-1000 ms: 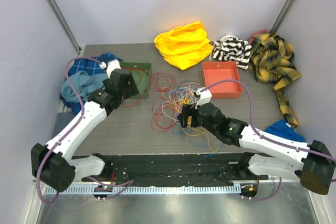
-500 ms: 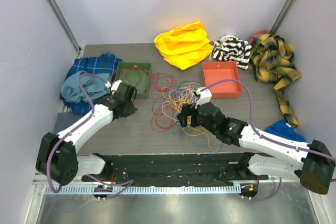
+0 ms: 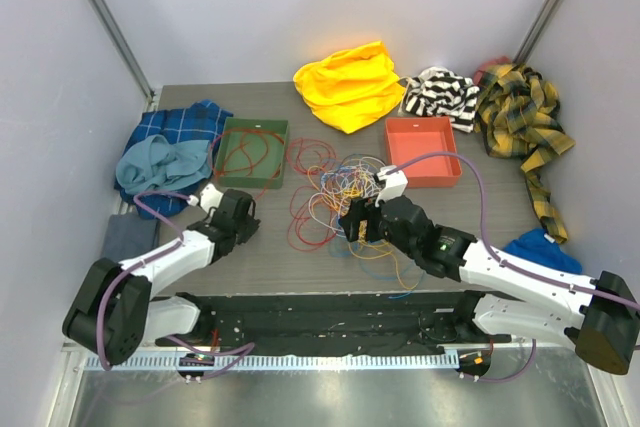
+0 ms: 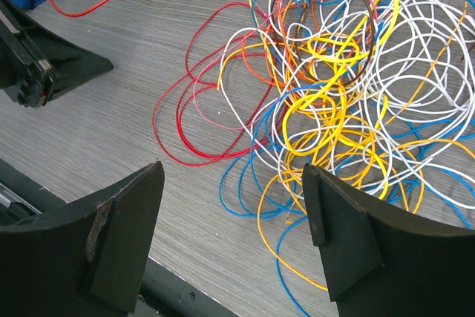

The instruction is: Untangle the cables

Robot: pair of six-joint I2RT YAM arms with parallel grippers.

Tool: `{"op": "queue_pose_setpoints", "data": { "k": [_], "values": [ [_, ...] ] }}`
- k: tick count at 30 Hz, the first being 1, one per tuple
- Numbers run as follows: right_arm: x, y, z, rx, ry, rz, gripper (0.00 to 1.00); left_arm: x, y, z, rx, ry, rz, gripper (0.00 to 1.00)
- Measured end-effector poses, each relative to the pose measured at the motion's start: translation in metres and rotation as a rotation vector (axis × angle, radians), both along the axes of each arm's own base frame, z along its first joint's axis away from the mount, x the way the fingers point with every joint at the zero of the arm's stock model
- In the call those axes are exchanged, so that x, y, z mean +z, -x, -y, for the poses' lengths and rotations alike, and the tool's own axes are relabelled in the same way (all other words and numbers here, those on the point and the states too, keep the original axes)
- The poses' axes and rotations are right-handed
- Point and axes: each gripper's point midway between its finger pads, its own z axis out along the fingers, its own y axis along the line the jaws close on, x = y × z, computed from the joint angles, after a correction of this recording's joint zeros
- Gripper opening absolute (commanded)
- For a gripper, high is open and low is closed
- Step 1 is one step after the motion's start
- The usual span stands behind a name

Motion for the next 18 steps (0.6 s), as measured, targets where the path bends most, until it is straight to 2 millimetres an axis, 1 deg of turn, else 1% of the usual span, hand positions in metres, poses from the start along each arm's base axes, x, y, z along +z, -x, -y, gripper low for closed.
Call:
{"op": "queue_pose_setpoints", "data": {
  "k": [6,9,13,18],
  "values": [
    [-0.001,0.000,0.001,-0.001,0.003,-0.001,0.83,0.025,-0.016,-0.013,0.077,0.006,0.172,0.00],
    [-0.005,0.001,0.002,-0.003,0.010,-0.006,0.83,0.038,-0.021,-0.027,0.133,0.014,0.264,0.00],
    [-0.008,0.001,0.003,-0.003,0.014,-0.009,0.83,0.049,-0.029,-0.046,0.205,0.012,0.326,0.00],
    [-0.008,0.001,0.003,-0.003,0.016,-0.010,0.83,0.063,-0.042,-0.055,0.239,0.024,0.392,0.00]
  ]
}}
